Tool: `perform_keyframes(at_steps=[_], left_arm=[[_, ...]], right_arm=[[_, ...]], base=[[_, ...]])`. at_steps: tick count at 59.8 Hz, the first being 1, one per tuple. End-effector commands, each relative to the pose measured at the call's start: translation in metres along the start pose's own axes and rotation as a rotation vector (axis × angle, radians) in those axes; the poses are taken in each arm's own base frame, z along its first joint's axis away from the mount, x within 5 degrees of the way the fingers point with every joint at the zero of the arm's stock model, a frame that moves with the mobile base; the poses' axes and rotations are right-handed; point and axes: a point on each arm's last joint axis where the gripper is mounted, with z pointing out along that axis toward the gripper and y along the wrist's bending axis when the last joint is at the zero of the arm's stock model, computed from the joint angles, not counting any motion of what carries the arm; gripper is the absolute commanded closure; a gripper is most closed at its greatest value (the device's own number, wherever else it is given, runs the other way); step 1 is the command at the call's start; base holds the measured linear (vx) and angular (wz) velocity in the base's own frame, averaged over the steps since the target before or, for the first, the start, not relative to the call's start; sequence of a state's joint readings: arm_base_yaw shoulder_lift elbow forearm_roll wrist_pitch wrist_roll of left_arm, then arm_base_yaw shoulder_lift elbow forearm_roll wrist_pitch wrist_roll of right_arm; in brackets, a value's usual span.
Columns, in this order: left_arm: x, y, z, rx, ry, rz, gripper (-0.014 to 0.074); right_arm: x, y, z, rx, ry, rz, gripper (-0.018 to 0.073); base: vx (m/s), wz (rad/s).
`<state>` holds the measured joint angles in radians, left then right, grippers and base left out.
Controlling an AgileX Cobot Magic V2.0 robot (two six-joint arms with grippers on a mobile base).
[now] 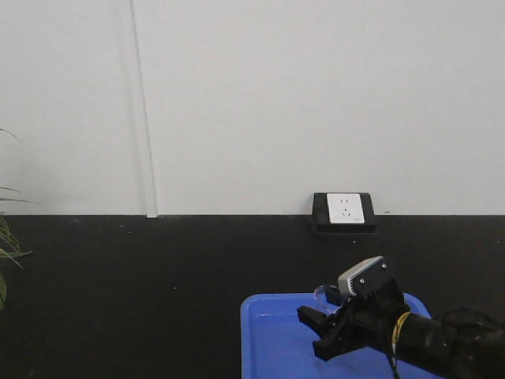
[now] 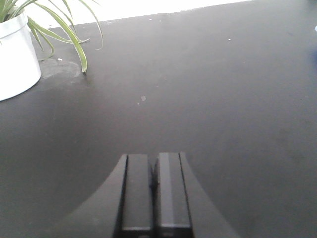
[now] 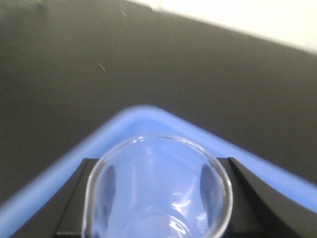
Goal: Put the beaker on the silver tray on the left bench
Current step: 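Lower the right gripper around the glass beaker in the blue tray, then close the right gripper on the beaker and lift it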
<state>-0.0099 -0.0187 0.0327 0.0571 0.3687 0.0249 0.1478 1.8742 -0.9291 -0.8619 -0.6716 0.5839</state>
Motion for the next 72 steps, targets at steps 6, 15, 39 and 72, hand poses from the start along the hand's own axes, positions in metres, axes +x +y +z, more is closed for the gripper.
perform_keyframes(at_steps=[6, 15, 39, 72], left_arm=[[-0.001, -0.001, 0.002, 0.005, -0.069, -0.003, 0.0595], [-0.001, -0.001, 0.002, 0.005, -0.069, -0.003, 0.0595], [-0.001, -0.001, 0.002, 0.005, -0.069, -0.003, 0.0595], [-0.001, -0.001, 0.002, 0.005, -0.069, -0.003, 0.0595]], right_arm=[[-0.07, 0.026, -0.04, -0.116, -0.138, -0.046, 0.0575], [-0.111, 0.077, -0.07, -0.127, -0.136, -0.098, 0.0575], [-0.13, 0.122, -0.086, -0.148, -0.159, -0.138, 0.0575], [-0.13, 0.122, -0.086, -0.149, -0.16, -0.138, 0.0573]], base=[[0.0, 0.0], [0.0, 0.0], [0.0, 0.0], [0.0, 0.0]])
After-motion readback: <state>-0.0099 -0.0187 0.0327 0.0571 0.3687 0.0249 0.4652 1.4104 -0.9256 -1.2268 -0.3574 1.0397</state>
